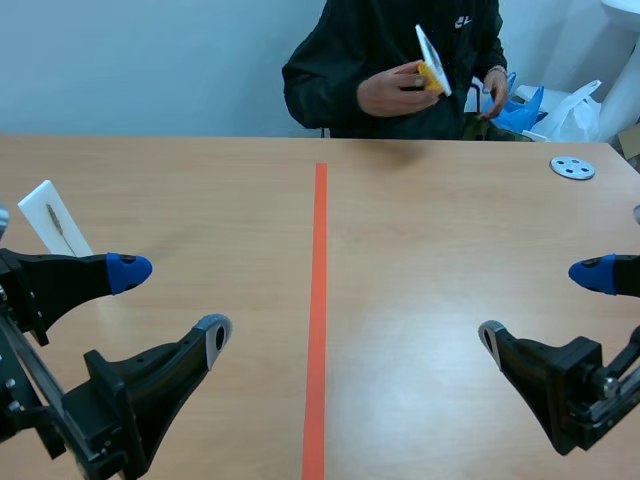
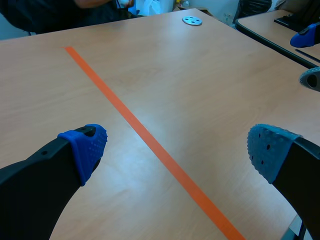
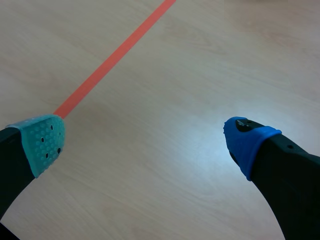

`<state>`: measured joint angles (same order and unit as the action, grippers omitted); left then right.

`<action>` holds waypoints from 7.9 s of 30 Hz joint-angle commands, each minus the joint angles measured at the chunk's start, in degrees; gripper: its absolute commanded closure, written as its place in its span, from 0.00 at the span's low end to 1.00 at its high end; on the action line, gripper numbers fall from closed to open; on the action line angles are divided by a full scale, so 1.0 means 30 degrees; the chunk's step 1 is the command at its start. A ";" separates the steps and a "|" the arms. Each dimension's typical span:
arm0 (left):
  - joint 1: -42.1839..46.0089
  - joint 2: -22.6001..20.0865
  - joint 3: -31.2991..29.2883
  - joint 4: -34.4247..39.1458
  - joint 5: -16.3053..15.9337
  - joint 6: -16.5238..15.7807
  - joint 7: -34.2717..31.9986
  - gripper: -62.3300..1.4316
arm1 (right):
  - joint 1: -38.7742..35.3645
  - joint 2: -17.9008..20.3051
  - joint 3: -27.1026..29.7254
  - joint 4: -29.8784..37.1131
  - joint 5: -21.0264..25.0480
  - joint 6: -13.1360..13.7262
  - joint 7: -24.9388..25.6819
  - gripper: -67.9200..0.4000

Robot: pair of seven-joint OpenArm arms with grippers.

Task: Sort the leaf by its shape. The table is split by an orange tape line. A compound leaf with several leaflets goes to the left side, a simple leaf with one blade goes to the right side. Return to the home posture when a red brick is placed on the table.

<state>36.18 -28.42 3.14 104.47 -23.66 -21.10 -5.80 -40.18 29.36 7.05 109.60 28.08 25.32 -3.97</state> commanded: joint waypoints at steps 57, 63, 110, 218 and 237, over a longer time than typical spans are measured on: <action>-0.3308 -0.0015 0.0466 -0.3184 0.3752 -0.1035 0.0619 0.03 | 0.0117 0.0153 0.0255 0.0073 0.0219 -0.0015 0.0321 0.00; -0.4903 -0.0007 0.1843 -0.6098 0.4357 -0.1341 -0.1071 0.03 | 0.0117 0.0153 0.0255 0.0073 0.0219 -0.0015 0.0306 0.00; -1.4185 0.3490 1.0987 -1.7340 0.8262 0.0576 -0.6273 0.35 | 0.0117 0.0146 0.0255 0.0073 0.0211 -0.0087 0.0284 0.00; -0.9311 0.3854 -0.3446 -1.8338 0.0423 0.4269 -0.6382 0.67 | 0.0124 0.0153 0.0255 0.0073 0.0219 -0.0087 0.0299 0.00; -0.7198 0.3614 -0.5690 -1.2553 0.0430 0.4277 -0.6710 0.47 | 0.0117 0.0153 0.0255 0.0073 0.0219 -0.0087 0.0291 0.00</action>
<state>13.91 -16.73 -13.34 64.82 -22.15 -8.14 -25.15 -40.18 29.36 7.05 109.60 28.08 25.28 -4.08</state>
